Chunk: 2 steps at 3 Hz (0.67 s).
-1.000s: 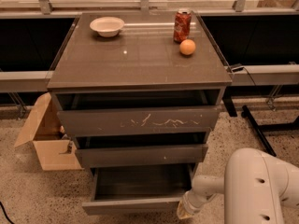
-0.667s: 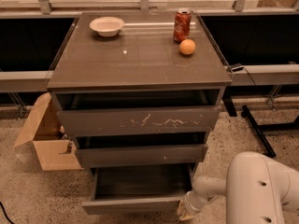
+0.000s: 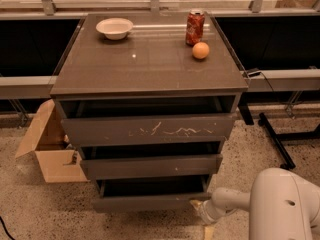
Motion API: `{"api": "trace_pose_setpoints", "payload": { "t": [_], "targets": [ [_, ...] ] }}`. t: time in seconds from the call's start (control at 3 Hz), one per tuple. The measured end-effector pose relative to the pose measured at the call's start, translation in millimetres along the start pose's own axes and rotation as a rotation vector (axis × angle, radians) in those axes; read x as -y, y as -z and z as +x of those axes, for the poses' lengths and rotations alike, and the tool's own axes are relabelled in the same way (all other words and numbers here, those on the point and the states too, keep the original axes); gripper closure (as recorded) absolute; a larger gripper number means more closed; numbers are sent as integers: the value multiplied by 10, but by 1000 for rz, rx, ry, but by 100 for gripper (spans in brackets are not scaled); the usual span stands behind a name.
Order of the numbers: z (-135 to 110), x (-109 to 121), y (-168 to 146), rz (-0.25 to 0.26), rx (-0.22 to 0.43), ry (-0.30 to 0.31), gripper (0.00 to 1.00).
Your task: Close bottom drawer
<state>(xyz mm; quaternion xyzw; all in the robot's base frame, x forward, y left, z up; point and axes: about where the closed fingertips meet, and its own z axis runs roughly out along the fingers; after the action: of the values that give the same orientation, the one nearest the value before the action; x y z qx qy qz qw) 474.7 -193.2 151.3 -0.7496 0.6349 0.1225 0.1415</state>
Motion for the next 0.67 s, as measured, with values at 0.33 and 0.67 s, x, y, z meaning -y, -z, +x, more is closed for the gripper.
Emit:
{"api": "trace_pose_setpoints", "payload": {
  "t": [0.33, 0.67],
  "targets": [
    [55, 71, 28, 26, 4, -2, 0],
    [79, 121, 33, 38, 17, 2, 17]
  ]
}}
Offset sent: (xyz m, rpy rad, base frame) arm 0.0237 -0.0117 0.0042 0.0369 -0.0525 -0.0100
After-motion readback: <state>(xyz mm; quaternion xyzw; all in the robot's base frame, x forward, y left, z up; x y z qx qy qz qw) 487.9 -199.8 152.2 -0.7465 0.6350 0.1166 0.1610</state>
